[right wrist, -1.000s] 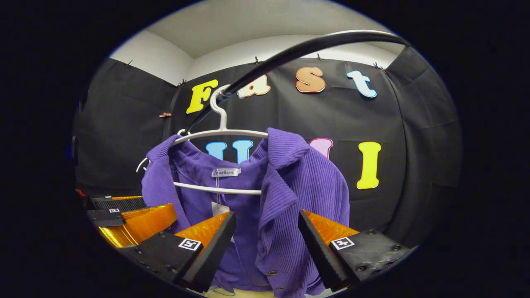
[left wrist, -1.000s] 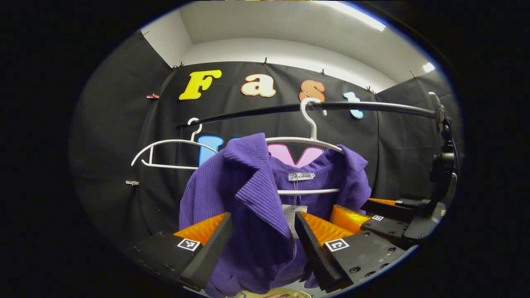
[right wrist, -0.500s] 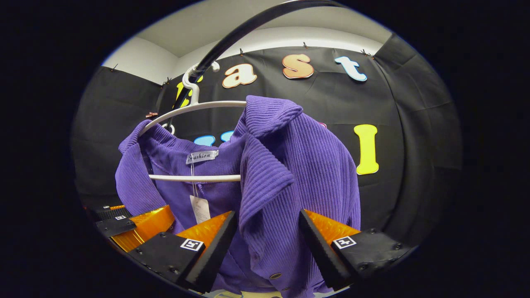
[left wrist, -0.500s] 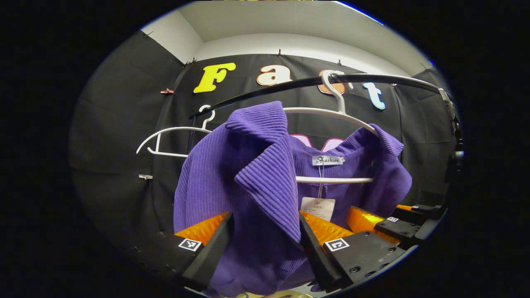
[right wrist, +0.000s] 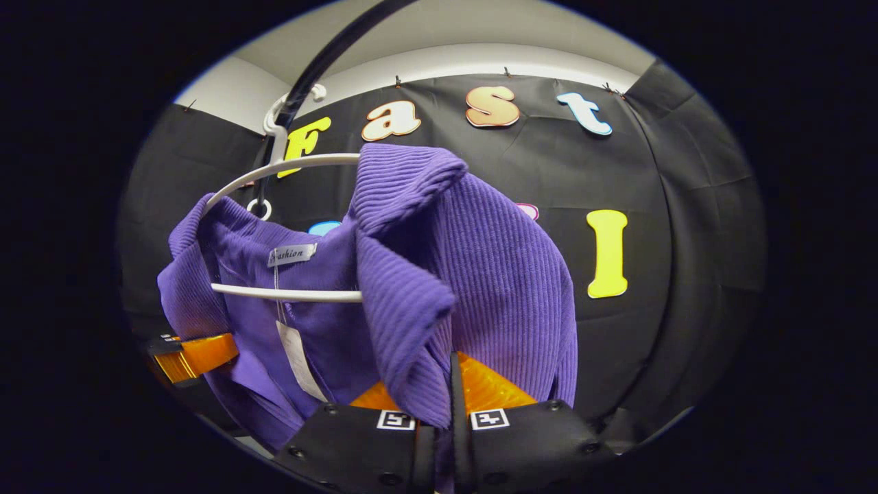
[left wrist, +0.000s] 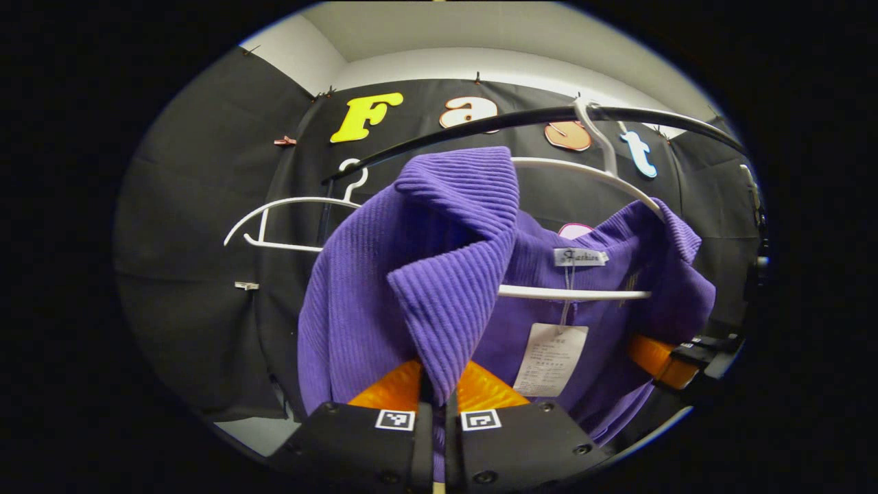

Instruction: Grasp the clothes on the hanger with both hands and then place them into the laundry hamper below.

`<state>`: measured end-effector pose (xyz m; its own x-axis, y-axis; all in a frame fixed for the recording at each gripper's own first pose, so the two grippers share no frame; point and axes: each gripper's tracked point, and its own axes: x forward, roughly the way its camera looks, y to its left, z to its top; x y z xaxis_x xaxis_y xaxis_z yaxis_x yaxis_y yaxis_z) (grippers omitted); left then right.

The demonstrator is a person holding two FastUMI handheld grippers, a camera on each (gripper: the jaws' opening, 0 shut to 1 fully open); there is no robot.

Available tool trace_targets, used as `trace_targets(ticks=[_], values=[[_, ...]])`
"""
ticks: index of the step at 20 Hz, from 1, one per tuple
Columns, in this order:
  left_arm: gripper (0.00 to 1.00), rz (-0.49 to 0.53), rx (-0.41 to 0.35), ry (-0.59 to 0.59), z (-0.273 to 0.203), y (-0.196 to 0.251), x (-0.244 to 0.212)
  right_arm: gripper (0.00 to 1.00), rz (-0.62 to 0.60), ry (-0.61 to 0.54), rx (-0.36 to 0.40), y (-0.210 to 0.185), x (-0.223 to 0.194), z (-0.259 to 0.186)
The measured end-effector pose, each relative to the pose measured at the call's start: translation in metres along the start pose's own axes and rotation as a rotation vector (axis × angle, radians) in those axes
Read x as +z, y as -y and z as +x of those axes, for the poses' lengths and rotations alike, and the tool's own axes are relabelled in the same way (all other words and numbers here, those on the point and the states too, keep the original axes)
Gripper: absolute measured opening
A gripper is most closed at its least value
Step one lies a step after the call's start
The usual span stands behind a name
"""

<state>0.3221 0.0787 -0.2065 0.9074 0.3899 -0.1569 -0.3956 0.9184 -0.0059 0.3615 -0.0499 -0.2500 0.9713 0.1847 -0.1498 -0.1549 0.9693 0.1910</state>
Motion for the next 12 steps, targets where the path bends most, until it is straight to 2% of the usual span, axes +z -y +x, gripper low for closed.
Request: trace_targets(ticks=[4,9,12], values=[[0.05,0.034,0.006,-0.019,0.002,-0.002,0.002,0.19,-0.026,-0.001,0.052,0.007,0.005,0.008],[0.05,0.046,0.045,-0.019,-0.01,-0.014,0.003,0.19,0.007,0.007,0.114,0.017,0.01,-0.01],[0.05,0.064,0.076,-0.021,-0.018,-0.022,0.004,0.19,0.019,0.027,0.115,0.031,0.019,-0.017]])
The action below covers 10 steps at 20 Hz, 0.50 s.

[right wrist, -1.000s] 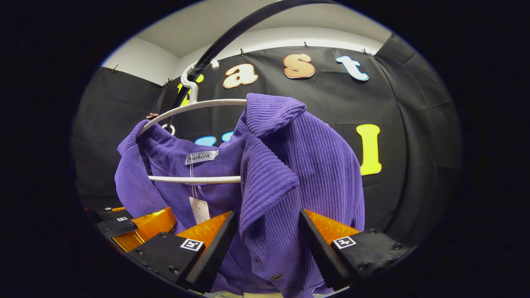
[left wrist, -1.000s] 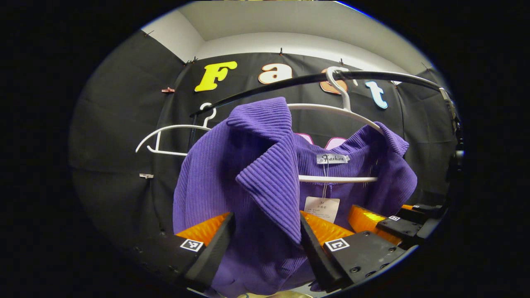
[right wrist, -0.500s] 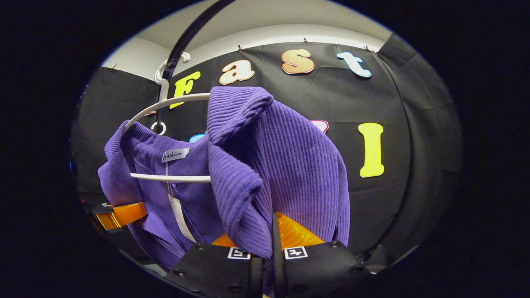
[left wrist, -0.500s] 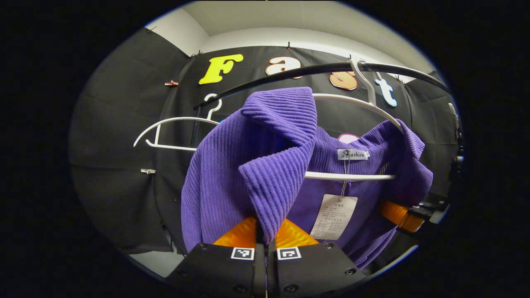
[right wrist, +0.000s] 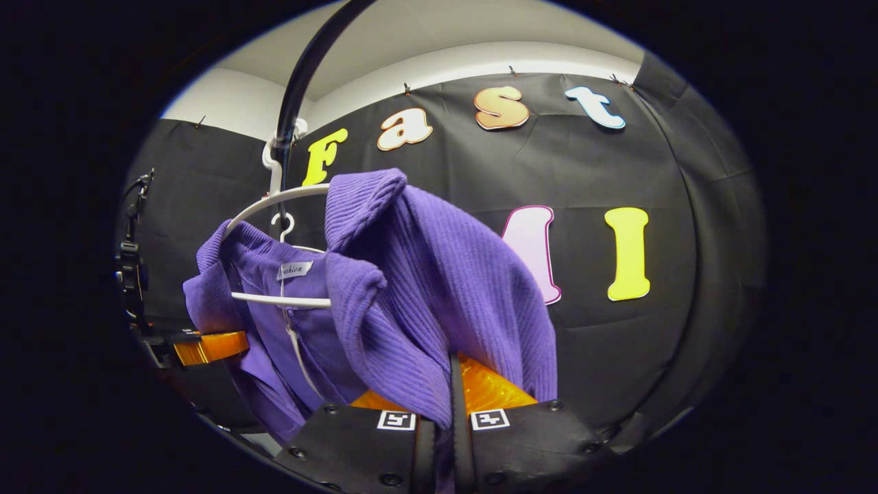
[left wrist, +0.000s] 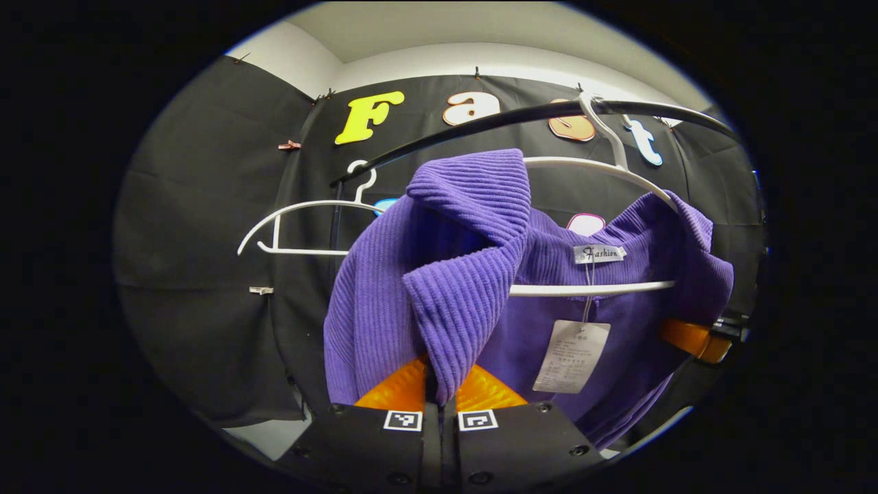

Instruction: Grasp the clothes on the hanger with both hands and then place them into the laundry hamper below.

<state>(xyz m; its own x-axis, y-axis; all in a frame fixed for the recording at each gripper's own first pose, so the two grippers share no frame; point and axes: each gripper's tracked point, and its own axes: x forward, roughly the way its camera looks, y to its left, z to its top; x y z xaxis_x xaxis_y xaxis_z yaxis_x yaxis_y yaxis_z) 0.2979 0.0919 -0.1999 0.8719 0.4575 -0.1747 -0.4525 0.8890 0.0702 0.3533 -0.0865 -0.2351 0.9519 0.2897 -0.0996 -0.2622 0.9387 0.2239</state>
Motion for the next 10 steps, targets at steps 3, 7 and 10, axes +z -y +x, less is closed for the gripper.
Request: trace_targets(ticks=[3,7,10], values=[[0.05,0.009,0.053,0.017,-0.009,-0.015,0.011,0.14,0.049,0.05,-0.023,0.015,0.024,-0.01],[0.06,0.031,0.134,0.083,-0.018,-0.043,0.04,0.1,0.072,0.11,-0.071,0.03,0.044,-0.021],[0.05,0.034,0.2,0.137,-0.028,-0.068,0.064,0.14,0.073,0.134,-0.105,0.038,0.055,-0.022]])
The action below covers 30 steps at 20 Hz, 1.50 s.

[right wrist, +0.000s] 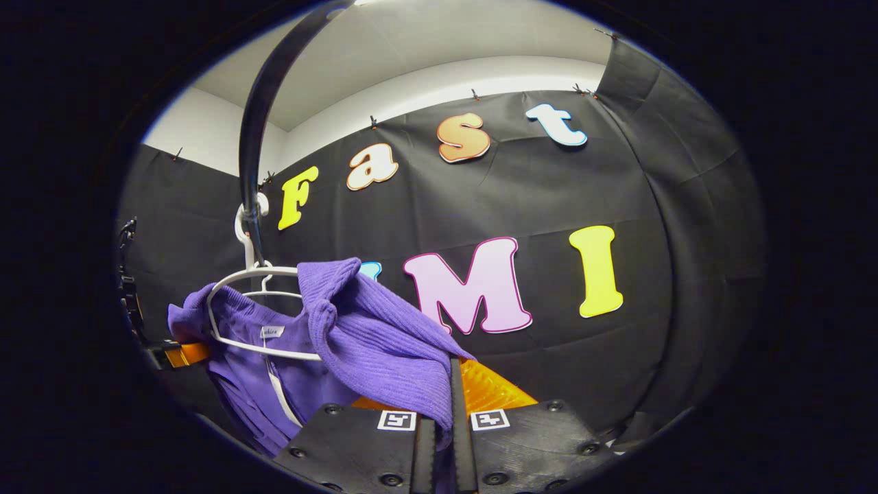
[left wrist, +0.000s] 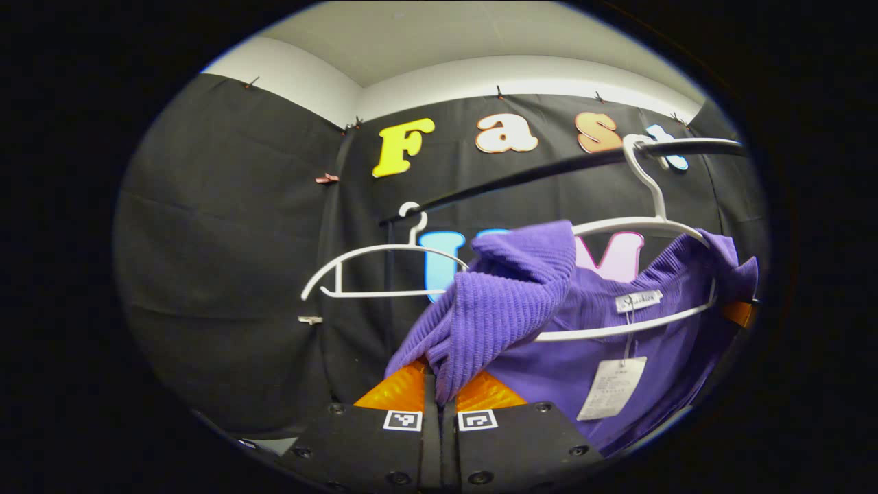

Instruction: Grasp the clothes on the hanger with both hands and then place them into the laundry hamper below.

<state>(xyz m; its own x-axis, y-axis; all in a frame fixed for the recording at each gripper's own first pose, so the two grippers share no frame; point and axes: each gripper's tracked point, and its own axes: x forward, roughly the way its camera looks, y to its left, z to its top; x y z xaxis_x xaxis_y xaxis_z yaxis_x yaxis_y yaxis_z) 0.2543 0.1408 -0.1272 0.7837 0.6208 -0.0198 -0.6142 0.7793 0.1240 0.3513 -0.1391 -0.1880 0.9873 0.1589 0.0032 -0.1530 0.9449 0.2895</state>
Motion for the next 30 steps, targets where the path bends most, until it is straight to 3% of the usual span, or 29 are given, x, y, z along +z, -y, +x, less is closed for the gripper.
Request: trace_targets(ticks=[1,2,4,12,15,16,17,18,19,21,23,24,26,30], values=[[0.05,-0.014,0.016,0.018,-0.002,-0.008,0.011,0.19,-0.014,0.012,-0.014,0.003,0.004,0.0],[0.05,-0.029,0.029,0.04,-0.004,-0.015,0.021,0.1,-0.023,0.023,-0.021,0.005,0.008,0.0],[0.05,-0.035,0.054,0.076,-0.003,-0.027,0.037,0.14,-0.006,0.042,-0.031,0.006,0.015,0.003],[0.05,0.069,0.068,0.084,0.048,-0.052,0.042,0.14,0.034,0.118,-0.074,0.021,0.029,0.018],[0.05,0.069,0.051,0.045,0.067,-0.052,0.024,0.14,0.081,0.11,-0.101,0.033,0.023,0.028],[0.05,0.078,0.041,0.033,0.072,-0.051,0.017,0.1,0.073,0.096,-0.112,0.038,0.017,0.031],[0.05,0.087,0.03,0.019,0.077,-0.049,0.01,0.1,0.074,0.079,-0.113,0.041,0.011,0.033],[0.05,0.091,0.015,0.002,0.082,-0.045,-0.002,0.19,0.081,0.061,-0.114,0.042,0.005,0.036],[0.05,0.086,-0.004,-0.021,0.084,-0.041,-0.015,0.14,0.091,0.044,-0.112,0.042,-0.002,0.038],[0.05,0.069,-0.026,-0.077,0.086,-0.034,-0.043,0.14,0.095,0.009,-0.118,0.043,-0.016,0.04],[0.05,0.051,-0.045,-0.14,0.08,-0.026,-0.074,0.14,0.082,-0.025,-0.122,0.043,-0.031,0.038],[0.05,0.047,-0.057,-0.169,0.075,-0.02,-0.089,0.1,0.071,-0.043,-0.122,0.043,-0.039,0.035],[0.05,0.045,-0.088,-0.228,0.061,-0.008,-0.115,0.14,0.058,-0.088,-0.12,0.042,-0.055,0.026],[0.05,0.042,-0.201,-0.327,0.022,0.036,-0.147,0.14,0.078,-0.189,-0.072,0.021,-0.091,0.003]])
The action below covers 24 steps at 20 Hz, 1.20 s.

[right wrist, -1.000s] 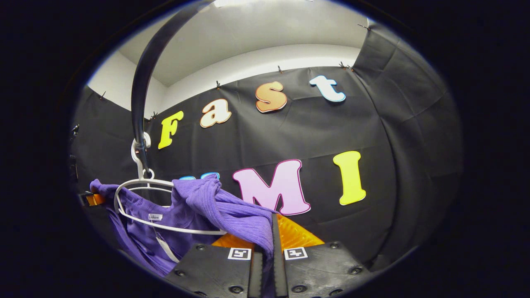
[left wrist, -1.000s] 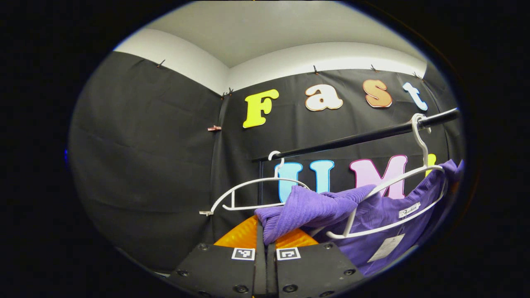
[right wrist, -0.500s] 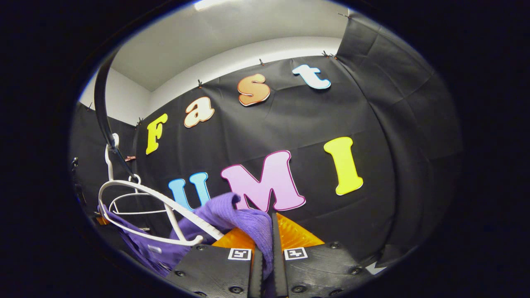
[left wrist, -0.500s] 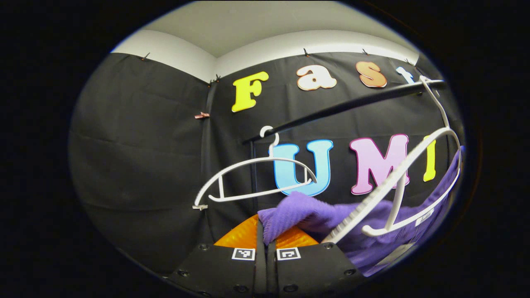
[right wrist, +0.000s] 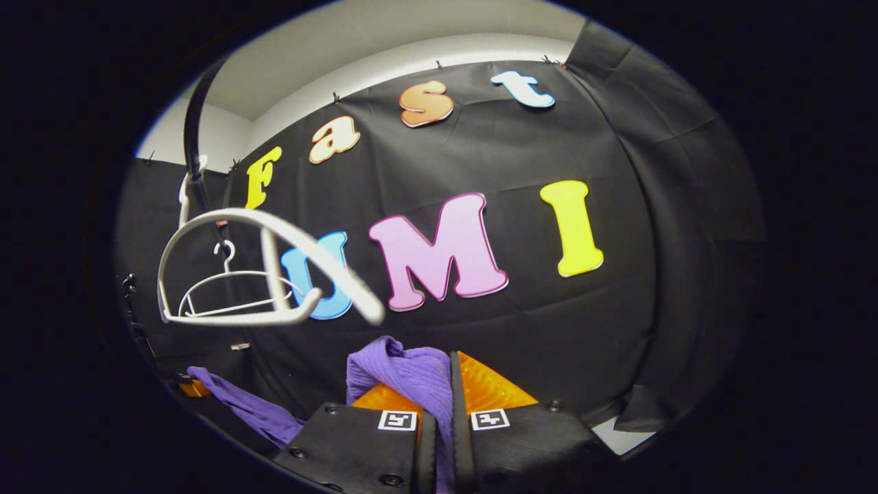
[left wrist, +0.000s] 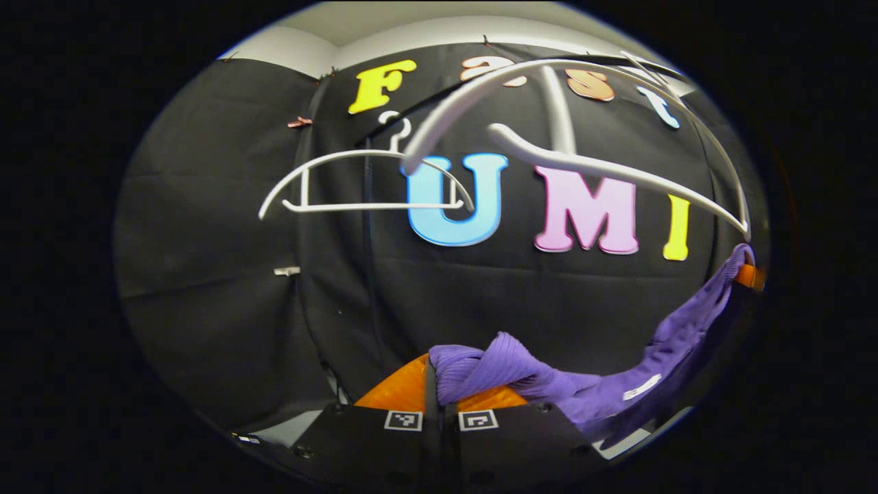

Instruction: Grasp the clothes on the hanger with both hands and then place them into the laundry hamper below.

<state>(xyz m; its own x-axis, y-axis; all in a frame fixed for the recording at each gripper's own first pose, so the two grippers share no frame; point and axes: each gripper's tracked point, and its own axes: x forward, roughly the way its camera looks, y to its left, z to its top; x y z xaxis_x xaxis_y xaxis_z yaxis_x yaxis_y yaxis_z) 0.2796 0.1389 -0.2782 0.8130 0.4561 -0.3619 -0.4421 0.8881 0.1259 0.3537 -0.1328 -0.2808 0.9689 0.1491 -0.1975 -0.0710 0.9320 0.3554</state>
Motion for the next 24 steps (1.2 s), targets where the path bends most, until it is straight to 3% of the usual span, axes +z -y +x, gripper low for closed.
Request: trace_targets(ticks=[7,12,20,24], values=[[0.05,-0.028,-0.18,-0.113,-0.035,0.078,-0.036,0.13,0.03,-0.2,0.138,-0.066,-0.074,-0.057],[0.05,0.0,-0.231,-0.187,-0.062,0.09,-0.067,0.13,0.039,-0.346,0.177,-0.084,-0.121,-0.099],[0.05,0.003,-0.304,-0.377,-0.093,0.106,-0.127,0.12,-0.053,-0.551,0.217,-0.105,-0.192,-0.144],[0.05,0.005,-0.3,-0.471,-0.106,0.106,-0.16,0.12,-0.072,-0.647,0.215,-0.102,-0.221,-0.162]])
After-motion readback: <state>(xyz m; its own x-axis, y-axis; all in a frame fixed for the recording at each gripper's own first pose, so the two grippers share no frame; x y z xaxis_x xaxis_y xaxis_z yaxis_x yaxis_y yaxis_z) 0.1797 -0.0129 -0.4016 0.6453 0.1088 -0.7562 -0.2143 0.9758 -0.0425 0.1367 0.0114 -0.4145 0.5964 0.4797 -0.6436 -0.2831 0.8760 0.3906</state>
